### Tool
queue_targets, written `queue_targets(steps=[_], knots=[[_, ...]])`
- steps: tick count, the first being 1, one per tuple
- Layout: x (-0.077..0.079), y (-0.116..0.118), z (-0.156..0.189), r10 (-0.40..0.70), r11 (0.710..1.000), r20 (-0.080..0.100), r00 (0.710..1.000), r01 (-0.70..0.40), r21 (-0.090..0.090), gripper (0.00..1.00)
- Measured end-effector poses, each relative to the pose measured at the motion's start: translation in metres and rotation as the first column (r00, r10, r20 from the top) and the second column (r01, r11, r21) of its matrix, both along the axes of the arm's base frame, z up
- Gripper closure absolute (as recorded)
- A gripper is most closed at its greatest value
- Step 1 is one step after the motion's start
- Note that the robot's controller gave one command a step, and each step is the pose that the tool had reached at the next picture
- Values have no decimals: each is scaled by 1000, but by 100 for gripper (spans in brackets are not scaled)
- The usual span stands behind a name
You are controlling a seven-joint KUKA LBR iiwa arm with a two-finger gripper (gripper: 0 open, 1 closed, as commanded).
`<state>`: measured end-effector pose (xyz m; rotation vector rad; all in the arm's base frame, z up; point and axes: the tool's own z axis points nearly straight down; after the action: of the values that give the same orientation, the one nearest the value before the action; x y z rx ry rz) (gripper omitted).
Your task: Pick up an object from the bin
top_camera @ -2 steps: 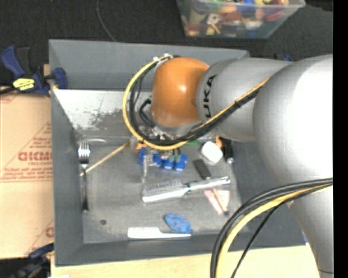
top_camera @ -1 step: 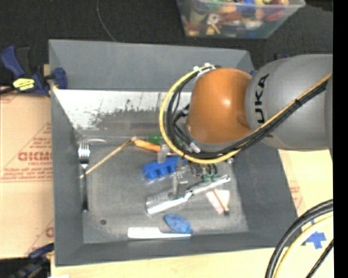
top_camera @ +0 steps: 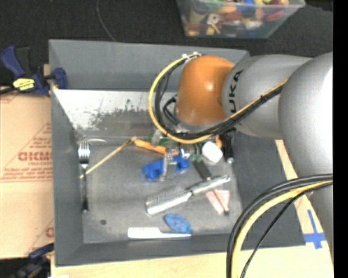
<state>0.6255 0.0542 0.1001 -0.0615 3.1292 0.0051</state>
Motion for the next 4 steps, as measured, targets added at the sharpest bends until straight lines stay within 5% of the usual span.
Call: queue_targets(steps=[1,2,4], knots=[[-22,-13,-29,-160,987,8,987,160,7,0],[-11,-1,-29,-150,989,5,989,150,5,100],[-11,-1,-27,-150,989,7,989,150,5,100]])
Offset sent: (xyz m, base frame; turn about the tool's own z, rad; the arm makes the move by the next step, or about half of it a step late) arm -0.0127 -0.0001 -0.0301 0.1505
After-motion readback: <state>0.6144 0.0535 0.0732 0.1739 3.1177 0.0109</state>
